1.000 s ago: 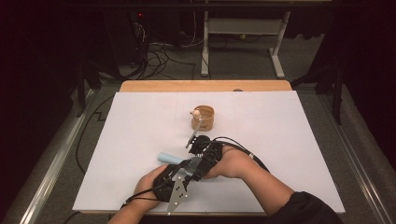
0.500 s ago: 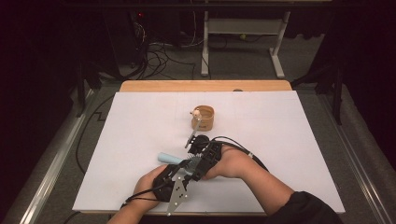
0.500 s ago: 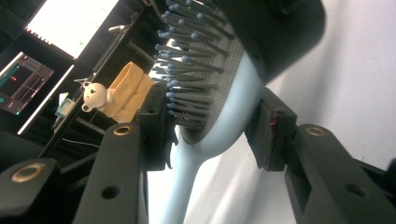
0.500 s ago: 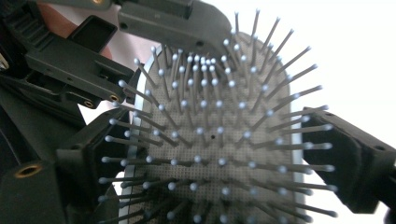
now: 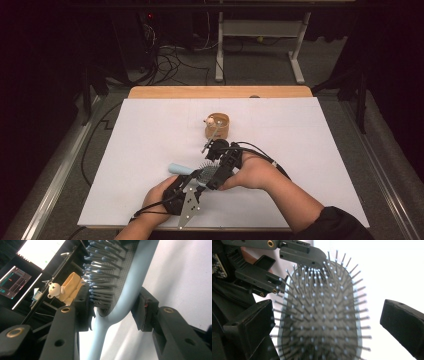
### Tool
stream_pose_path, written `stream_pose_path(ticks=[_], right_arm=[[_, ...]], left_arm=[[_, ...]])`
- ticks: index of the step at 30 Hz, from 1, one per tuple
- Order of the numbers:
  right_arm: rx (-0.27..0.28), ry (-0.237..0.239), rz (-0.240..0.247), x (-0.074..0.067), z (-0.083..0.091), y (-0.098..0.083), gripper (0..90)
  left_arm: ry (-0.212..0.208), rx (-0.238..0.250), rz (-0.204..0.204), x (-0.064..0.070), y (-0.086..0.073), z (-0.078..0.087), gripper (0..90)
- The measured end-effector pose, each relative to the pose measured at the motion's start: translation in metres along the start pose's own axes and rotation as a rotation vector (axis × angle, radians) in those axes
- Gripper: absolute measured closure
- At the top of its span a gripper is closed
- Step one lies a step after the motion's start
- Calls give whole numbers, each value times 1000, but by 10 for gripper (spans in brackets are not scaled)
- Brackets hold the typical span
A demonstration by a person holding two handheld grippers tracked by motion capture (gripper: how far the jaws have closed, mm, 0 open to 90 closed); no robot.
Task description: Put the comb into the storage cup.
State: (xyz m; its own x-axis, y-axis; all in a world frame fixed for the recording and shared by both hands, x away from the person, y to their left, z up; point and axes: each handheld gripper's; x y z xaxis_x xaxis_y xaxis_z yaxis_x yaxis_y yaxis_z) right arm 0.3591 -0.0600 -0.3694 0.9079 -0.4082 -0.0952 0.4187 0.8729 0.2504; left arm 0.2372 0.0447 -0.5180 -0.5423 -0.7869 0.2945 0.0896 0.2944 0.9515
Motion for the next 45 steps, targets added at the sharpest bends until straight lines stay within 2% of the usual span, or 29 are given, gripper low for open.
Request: stream_pose_path(ticks=[6, 8, 9, 11, 12, 13, 14, 16, 17, 19, 26, 27, 28, 29, 30, 33, 34, 36, 37, 39, 45], right_arm=[[-2, -12, -2, 0, 7, -7, 3], [-4, -19, -1, 0, 9, -8, 3], [-1, -19, -2, 1, 10, -9, 3], [0, -24, 1, 0, 12, -11, 3], [-4, -25, 5, -1, 12, -12, 3], [-5, -27, 0, -1, 12, -13, 3], [-7, -32, -3, -1, 13, -15, 3], [-8, -38, -3, 0, 15, -17, 3], [-9, -41, -6, 0, 16, -18, 3], [-6, -48, -12, 0, 19, -22, 3], [-6, -50, -16, 1, 24, -28, 3], [-3, -56, -18, 3, 25, -30, 3], [-2, -56, -19, 3, 26, -32, 3], [-2, -56, -19, 3, 26, -32, 3], [1, -57, -20, 4, 27, -35, 3], [2, -60, -22, 5, 29, -38, 3], [4, -65, -29, 6, 30, -41, 3], [4, -67, -29, 7, 30, -45, 3], [4, -67, -31, 8, 30, -46, 3], [1, -67, -36, 8, 30, -48, 3], [-5, -80, -54, 14, 25, -59, 3]], left_arm=[[11, 9, -2, -1, 1, -2, 559], [29, 14, 32, 0, 1, -3, 559], [28, 14, 7, -2, 1, -3, 559], [30, 14, 15, -2, 1, -3, 559], [25, 15, -2, -3, 2, -4, 559], [36, 20, 20, -2, 2, -4, 560], [31, 18, 3, -3, 3, -4, 560], [35, 20, 7, -3, 3, -4, 560], [41, 19, 23, -3, 3, -4, 560], [45, 22, 28, -3, 3, -5, 560], [53, 28, 27, -5, 5, -6, 562], [60, 30, 45, -4, 5, -6, 562], [51, 31, 19, -7, 7, -6, 561], [51, 31, 19, -7, 7, -6, 561], [61, 36, 41, -6, 8, -6, 562], [65, 37, 48, -7, 10, -7, 562], [62, 43, 29, -9, 11, -7, 562], [68, 44, 37, -9, 13, -7, 562], [78, 48, 65, -8, 13, -8, 562], [81, 48, 78, -7, 14, -8, 562], [75, 52, 70, -9, 17, -8, 562]])
Point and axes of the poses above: each handheld gripper's, and its own axes: z roughly backward along the jaws, y roughly out of its top, x roughly to its right, and after that the axes turned 2 degrees about -x, right-handed
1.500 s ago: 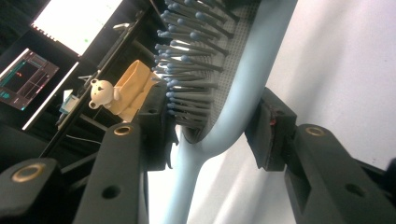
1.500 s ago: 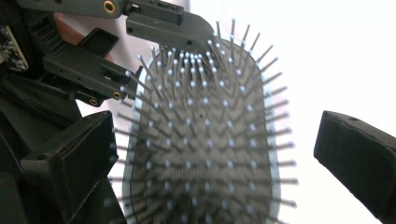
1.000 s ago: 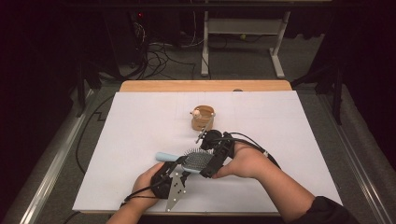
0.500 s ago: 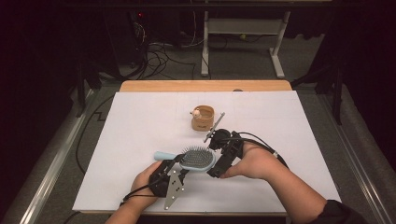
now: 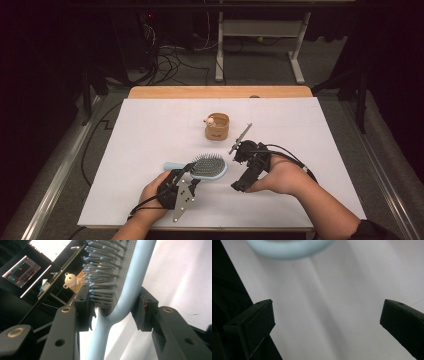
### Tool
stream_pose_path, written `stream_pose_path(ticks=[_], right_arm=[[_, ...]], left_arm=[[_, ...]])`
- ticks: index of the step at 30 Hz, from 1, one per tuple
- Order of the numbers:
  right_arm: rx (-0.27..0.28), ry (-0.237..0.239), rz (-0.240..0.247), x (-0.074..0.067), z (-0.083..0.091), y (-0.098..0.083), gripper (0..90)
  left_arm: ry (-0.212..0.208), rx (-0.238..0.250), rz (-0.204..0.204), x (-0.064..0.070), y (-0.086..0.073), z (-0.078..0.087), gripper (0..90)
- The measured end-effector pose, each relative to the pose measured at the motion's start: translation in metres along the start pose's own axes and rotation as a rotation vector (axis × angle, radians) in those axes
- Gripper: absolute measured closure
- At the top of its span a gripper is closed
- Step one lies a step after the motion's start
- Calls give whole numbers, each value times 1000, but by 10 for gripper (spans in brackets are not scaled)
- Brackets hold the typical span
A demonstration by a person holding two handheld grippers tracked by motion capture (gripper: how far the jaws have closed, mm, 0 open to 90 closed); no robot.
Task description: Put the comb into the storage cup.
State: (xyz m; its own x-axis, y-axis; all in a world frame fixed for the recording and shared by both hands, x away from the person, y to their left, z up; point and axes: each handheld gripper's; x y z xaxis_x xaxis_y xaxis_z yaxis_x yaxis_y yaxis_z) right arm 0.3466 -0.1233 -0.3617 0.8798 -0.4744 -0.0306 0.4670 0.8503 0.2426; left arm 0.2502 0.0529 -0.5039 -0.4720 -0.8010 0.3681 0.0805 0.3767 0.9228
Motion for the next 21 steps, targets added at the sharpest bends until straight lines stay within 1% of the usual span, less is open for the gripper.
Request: stream_pose_path(ticks=[3, 4, 5, 6, 8, 9, 10, 12, 13, 15, 16, 17, 19, 21], right_arm=[[-13, -8, -8, 3, -6, -6, 4], [-18, -9, -3, 5, -8, -8, 4], [-25, -8, -11, 5, -10, -10, 4], [-37, -16, -17, 7, -15, -13, 4], [-38, -14, -18, 9, -17, -15, 4], [-43, -19, -21, 9, -19, -17, 4], [-46, -19, -28, 11, -21, -19, 4], [-59, -30, -51, 15, -29, -25, 4], [-59, -30, -51, 15, -29, -25, 4], [-65, -26, -62, 18, -36, -31, 5], [-65, -26, -62, 18, -36, -31, 5], [-70, -22, -72, 20, -39, -35, 8], [-73, -23, -76, 22, -42, -39, 8], [-74, -21, -80, 23, -44, -41, 8]], left_arm=[[8, 4, 28, 0, 3, -1, 563], [8, 8, 28, 0, 5, -1, 563], [11, 9, 35, -1, 6, -1, 564], [22, 13, 61, 0, 7, -2, 564], [31, 21, 81, 0, 10, -2, 564], [25, 22, 76, -1, 12, -2, 564], [18, 25, 59, -3, 14, -2, 565], [23, 37, 96, -2, 18, -2, 566], [23, 37, 96, -2, 18, -2, 566], [29, 47, 124, -3, 23, -3, 566], [29, 47, 124, -3, 23, -3, 566], [43, 50, 172, -1, 27, -3, 566], [42, 55, 168, -3, 29, -3, 567], [48, 58, 184, -5, 32, -4, 567]])
Point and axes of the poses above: each handheld gripper's, and its own axes: z roughly backward along the jaws, y roughly out of its top, x roughly to its right, and after that the axes turned 2 degrees about -x, right-handed
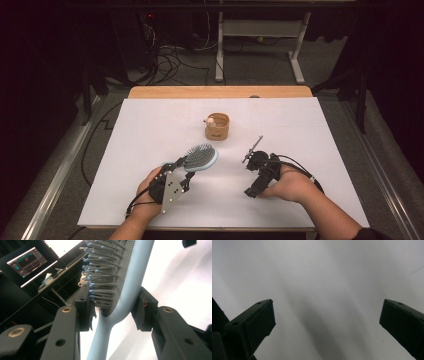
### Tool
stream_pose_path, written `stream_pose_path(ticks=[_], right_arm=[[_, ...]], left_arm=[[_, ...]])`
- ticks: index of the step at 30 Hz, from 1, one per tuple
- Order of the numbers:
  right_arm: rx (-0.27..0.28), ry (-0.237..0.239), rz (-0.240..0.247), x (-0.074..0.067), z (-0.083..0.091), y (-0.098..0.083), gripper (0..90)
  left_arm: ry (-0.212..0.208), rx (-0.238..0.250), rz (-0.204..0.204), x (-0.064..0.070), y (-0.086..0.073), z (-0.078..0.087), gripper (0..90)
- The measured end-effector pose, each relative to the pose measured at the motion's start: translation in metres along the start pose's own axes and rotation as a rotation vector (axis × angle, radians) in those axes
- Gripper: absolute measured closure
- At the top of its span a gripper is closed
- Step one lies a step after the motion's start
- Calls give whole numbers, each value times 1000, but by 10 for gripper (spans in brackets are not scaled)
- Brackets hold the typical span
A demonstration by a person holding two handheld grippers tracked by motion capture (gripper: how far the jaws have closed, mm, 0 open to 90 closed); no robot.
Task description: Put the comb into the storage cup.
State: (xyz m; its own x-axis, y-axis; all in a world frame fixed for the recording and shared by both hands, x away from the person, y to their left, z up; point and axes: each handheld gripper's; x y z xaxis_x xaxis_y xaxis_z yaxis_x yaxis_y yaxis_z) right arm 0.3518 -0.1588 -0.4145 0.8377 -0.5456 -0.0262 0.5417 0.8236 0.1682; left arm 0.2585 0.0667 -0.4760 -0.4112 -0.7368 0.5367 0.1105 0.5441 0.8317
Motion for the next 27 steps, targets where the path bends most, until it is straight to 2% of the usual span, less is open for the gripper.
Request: stream_pose_path(ticks=[2, 4, 6, 8, 9, 10, 11, 12, 17, 19, 21, 23, 24, 27], right_arm=[[-3, -6, -9, 2, -2, -3, 9], [-3, -10, -18, 4, -4, -7, 10], [8, -9, -33, 7, -6, -11, 9], [11, -11, -38, 8, -6, -13, 9], [11, -13, -40, 10, -6, -14, 9], [15, -15, -45, 10, -6, -16, 9], [21, -15, -47, 11, -6, -17, 9], [28, -17, -51, 13, -6, -20, 14], [49, -20, -60, 15, -5, -25, 29], [55, -18, -73, 16, -6, -28, 28], [59, -21, -80, 19, -9, -32, 22], [60, -16, -96, 20, -10, -34, 14], [59, -12, -104, 21, -11, -36, 12], [53, -10, -104, 22, -13, -38, 3]], left_arm=[[14, 2, 42, 0, 4, -1, 567], [14, 6, 53, -1, 8, -1, 567], [27, 21, 97, 0, 13, -2, 568], [24, 16, 103, -1, 15, -2, 569], [32, 23, 128, -1, 17, -3, 569], [23, 26, 104, -3, 19, -3, 569], [26, 18, 117, -3, 19, -3, 570], [24, 21, 110, -4, 21, -3, 570], [36, 27, 194, -4, 30, -4, 570], [30, 21, 196, -6, 33, -4, 570], [42, 24, 233, -7, 38, -4, 570], [40, 20, 240, -7, 39, -4, 570], [46, 26, 259, -8, 42, -4, 570], [49, 26, 274, -9, 45, -4, 570]])
Point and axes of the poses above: each handheld gripper's, and its own axes: z roughly backward along the jaws, y roughly out of its top, x roughly to its right, and after that the axes turned 2 degrees about -x, right-handed
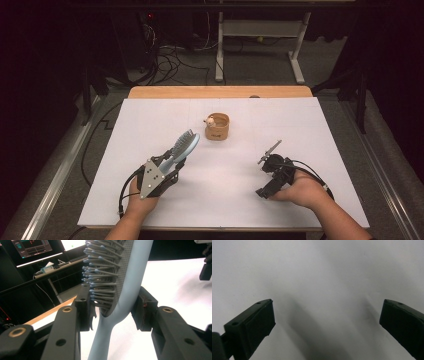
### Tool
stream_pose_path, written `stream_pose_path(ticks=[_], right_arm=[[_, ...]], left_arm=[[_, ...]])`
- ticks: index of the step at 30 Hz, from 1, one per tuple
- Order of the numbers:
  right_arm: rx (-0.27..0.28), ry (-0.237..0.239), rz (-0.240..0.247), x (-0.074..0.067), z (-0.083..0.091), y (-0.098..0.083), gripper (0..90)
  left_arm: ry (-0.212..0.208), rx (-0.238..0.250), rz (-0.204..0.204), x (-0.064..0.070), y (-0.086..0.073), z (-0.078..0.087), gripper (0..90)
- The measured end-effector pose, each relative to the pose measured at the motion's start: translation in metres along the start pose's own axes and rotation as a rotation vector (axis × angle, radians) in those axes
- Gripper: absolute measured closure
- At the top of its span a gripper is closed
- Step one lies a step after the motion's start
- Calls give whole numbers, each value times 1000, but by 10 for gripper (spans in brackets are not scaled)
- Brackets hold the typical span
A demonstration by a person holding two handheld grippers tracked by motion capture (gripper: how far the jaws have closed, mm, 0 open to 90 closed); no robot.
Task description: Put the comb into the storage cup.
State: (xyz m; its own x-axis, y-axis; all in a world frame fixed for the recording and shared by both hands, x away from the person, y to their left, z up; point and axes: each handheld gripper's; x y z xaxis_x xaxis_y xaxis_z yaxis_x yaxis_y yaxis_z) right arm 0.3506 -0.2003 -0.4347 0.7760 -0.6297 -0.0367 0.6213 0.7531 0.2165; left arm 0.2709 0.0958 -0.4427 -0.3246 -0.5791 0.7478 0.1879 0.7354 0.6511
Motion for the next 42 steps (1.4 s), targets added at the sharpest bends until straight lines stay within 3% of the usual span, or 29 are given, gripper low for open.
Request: stream_pose_path(ticks=[4, 7, 10, 11, 14, 19, 23, 27, 28, 31, 33, 35, 38, 42], right_arm=[[-16, -28, -8, 2, -4, -6, 2], [-8, -24, -8, 3, -6, -10, 2], [2, -28, -25, 3, -6, -13, 2], [2, -28, -25, 3, -6, -13, 2], [25, -58, -38, 4, -7, -17, 2], [64, -60, -35, 3, -7, -20, 2], [134, -55, -29, 1, -5, -25, 2], [187, -45, -26, 2, -4, -29, 2], [238, -44, -33, 1, -4, -32, 2], [286, -32, -51, 0, -3, -34, 2], [355, -43, -49, -3, -3, -38, 2], [376, -43, -57, -3, -3, -39, 2], [470, -40, -71, -3, -3, -44, 2], [557, -49, -86, -4, -3, -49, 2]], left_arm=[[-3, -24, 20, -1, 6, 0, 567], [2, -24, 58, 1, 9, 0, 568], [-2, -32, 45, 0, 11, 0, 568], [2, -30, 59, 0, 12, 0, 568], [0, -25, 81, 1, 16, 0, 568], [-2, -33, 99, 2, 20, 1, 568], [1, -48, 155, 3, 26, 1, 568], [-8, -53, 154, 2, 28, 1, 568], [-8, -53, 170, 4, 29, 1, 568], [-12, -56, 168, 3, 30, 1, 569], [-5, -58, 206, 5, 32, 1, 569], [-18, -67, 184, 3, 33, 2, 569], [-18, -73, 225, 5, 36, 3, 569], [-22, -84, 232, 4, 37, 4, 569]])
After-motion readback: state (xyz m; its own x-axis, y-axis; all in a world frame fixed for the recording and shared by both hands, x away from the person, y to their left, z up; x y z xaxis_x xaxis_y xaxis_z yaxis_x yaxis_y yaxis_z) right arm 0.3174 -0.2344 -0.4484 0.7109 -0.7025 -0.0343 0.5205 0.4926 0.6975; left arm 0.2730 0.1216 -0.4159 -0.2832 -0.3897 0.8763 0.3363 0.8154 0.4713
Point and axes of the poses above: each handheld gripper's, and its own axes: z roughly backward along the jaws, y roughly out of its top, x roughly to its right, and after that the axes turned 2 degrees about -x, right-handed
